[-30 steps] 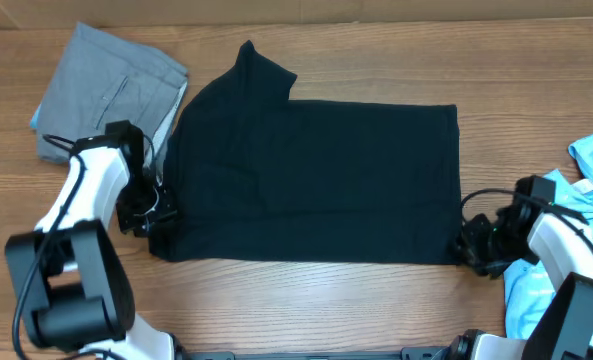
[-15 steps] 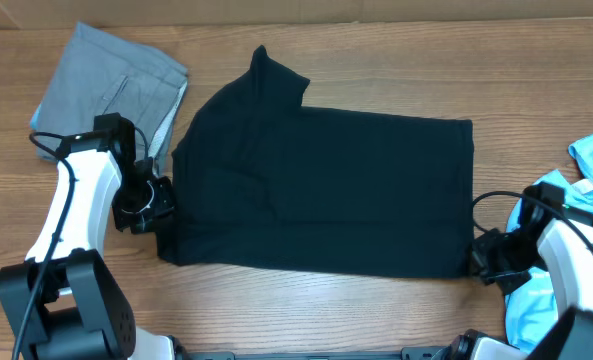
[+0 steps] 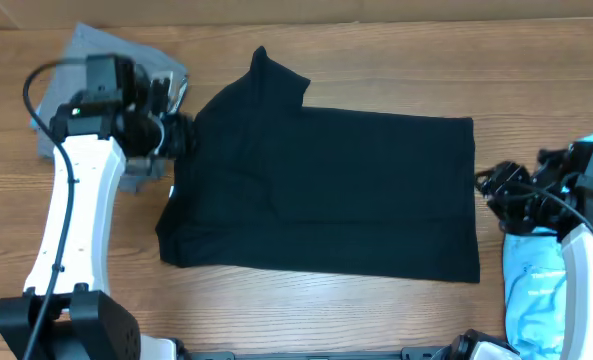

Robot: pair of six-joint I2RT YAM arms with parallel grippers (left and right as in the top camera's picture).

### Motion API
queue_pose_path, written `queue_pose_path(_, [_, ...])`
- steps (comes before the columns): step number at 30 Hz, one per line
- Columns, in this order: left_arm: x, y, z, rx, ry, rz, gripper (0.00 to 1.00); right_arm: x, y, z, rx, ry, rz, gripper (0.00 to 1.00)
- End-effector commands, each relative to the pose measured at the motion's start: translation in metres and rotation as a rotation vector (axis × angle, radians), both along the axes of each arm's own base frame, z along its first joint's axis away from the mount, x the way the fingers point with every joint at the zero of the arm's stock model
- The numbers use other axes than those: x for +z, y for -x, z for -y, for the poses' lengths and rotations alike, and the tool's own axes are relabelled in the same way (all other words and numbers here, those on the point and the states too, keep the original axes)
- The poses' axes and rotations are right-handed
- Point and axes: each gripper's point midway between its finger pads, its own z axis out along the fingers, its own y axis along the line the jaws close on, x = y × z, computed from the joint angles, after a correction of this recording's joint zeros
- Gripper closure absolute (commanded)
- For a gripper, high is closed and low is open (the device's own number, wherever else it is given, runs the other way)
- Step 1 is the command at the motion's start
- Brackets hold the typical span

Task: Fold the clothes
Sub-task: 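Lift the T-shirt's top edge with both grippers and fold it downward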

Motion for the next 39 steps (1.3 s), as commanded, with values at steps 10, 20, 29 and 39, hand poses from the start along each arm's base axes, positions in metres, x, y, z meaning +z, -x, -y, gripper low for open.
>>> queue_pose_path(10, [-0.047,-0.139,0.064,-0.194,-0.097,0.098,0.39,0.03,-0.014,-0.005,0.047,-0.015,0.099,0.28])
queue_pose_path(20, [-0.131,-0.221,0.1,-0.223,-0.089,0.238,0.27,0.017,-0.007,-0.007,0.054,-0.035,0.034,0.27])
queue_pose_path(29, [-0.181,-0.245,0.116,-0.169,-0.035,0.289,0.3,0.005,0.003,-0.007,0.064,-0.015,-0.013,0.27])
queue_pose_path(39, [-0.186,-0.252,0.105,-0.124,0.038,0.277,0.96,0.001,0.005,0.002,0.066,0.051,-0.027,0.27])
